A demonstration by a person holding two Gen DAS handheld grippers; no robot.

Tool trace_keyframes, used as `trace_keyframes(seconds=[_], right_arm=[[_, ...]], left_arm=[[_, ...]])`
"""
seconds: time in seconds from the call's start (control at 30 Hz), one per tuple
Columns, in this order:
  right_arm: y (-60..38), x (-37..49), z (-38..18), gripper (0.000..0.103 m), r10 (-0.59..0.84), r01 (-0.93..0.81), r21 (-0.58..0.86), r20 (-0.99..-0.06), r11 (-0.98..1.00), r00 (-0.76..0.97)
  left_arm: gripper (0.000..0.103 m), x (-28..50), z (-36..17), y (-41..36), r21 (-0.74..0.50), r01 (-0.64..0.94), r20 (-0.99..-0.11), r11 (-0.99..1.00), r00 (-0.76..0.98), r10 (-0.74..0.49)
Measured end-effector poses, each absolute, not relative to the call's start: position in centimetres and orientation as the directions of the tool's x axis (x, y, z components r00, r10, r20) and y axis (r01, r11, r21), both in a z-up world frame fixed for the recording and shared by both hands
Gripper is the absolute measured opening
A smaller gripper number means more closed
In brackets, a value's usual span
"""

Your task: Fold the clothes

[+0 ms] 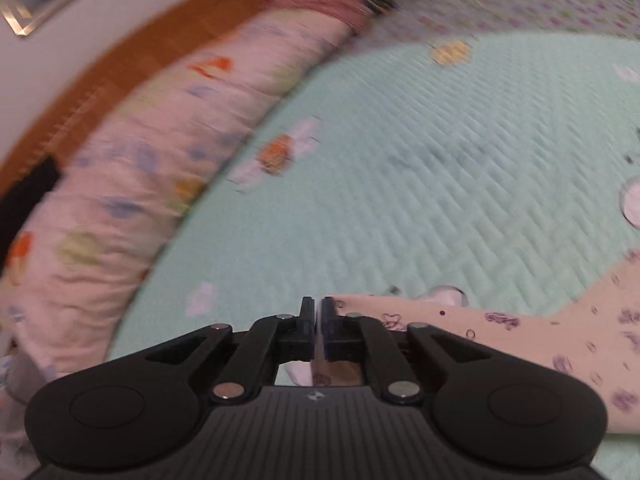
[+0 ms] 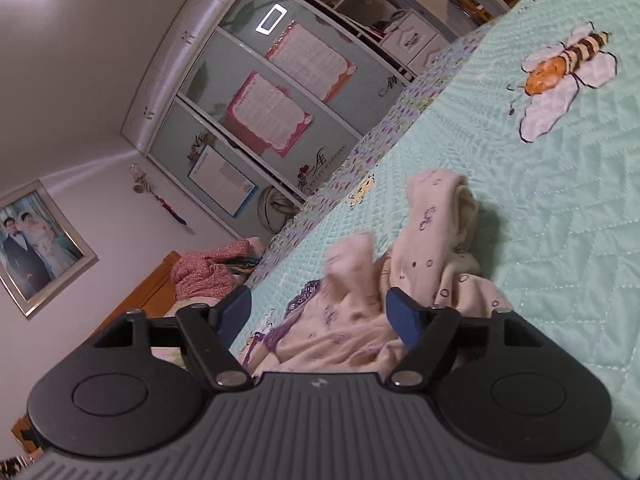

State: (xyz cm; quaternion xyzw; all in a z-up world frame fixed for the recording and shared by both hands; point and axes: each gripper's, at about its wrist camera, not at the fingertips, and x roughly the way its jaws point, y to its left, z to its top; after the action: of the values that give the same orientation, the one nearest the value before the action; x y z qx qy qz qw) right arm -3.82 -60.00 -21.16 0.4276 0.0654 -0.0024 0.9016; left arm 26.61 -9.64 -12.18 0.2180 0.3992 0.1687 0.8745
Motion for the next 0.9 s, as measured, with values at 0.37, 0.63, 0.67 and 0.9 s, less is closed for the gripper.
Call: trace_keyframes(seconds=[0.37,0.63,0.67,0.9], right_arm=[[-59.8,-3.7,-20.3,0.076,0.083,0.027,0.752,-0.108,0.658,0.991],[-60.2,-5.4,-15.8,0.076,-0.24,0.303,0.567,-0.185,0.766,0.953],[-60.8,-4.9,-15.7,0.076,-0.284,0.365,0.551,-0.23,0.751,0.931],[-64.6,3.1,-17.2,0.006,-0.136,0.417,0.451,-0.534,0.789,0.835]], left_arm=[[0.041,14.6,-9.3,-20.5,0.409,-0.11,-0.475,0.906,0.822,0.315],[0.042,7.4,-11.1,-30.1,0.169,0.403,-0.669,0.899,0.717,-0.196],[0.042,6.8,-11.4,-30.5,0.142,0.428,-0.68,0.893,0.697,-0.226],[0.043,4.2,-12.7,-32.0,0.076,0.544,-0.716,0.836,0.613,-0.334]])
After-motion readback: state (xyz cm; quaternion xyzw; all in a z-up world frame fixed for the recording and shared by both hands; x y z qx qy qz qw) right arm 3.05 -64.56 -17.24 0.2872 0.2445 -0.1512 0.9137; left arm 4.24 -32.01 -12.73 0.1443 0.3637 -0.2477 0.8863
